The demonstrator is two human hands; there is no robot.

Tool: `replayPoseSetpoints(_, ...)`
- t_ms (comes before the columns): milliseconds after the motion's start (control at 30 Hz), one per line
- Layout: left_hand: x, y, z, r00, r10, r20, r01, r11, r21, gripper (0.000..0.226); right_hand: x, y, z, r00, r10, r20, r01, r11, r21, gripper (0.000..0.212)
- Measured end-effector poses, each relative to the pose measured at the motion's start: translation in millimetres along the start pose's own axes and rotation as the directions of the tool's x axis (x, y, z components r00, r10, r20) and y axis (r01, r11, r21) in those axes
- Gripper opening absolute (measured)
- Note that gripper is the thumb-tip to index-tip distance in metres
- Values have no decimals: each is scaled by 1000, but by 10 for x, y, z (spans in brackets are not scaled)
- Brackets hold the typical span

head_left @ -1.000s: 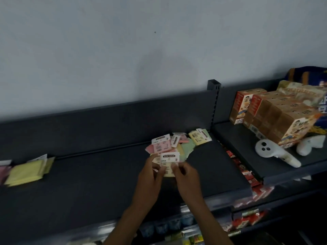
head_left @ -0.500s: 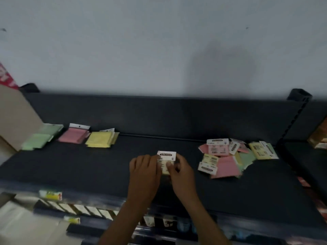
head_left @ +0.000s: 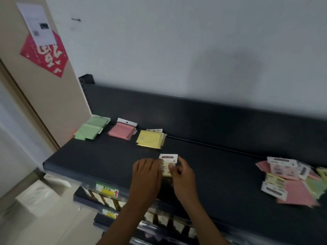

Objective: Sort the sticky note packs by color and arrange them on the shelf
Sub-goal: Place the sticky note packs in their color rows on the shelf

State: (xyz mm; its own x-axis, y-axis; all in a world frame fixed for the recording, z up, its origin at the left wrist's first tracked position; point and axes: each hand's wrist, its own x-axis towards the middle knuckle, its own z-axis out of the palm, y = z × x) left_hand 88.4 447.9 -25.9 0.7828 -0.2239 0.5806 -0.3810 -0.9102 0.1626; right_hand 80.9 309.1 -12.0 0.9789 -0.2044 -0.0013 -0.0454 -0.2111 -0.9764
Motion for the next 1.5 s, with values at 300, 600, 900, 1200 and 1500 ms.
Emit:
replayPoseSetpoints(300,-195,-1149,-315,1000,-12,-27,9,993,-119,35,17,-319,1236,998,-15,-58,16,1000,11,37)
replayPoseSetpoints(600,-421,-2050,-532,994,-94,57,100,990,-102,38,-20,-345,2162,999,9,-40,-9,1000,-2,44)
replayPoseSetpoints(900,-104,-2017,-221,995,-46,86,61,983,-172,37,279,-318,2074,992,-7,-125,-4,997,-82,44)
replayPoseSetpoints(1200,471,-1664,188,982,46,182,8,958,-286,46,781,-385,1518,973,-106,-205,58,972,-229,25)
replayPoseSetpoints(1500,748,-1460,541,933,127,337,-35,963,-268,54,1129,-234,1379,981,-45,-188,-18,948,-319,59)
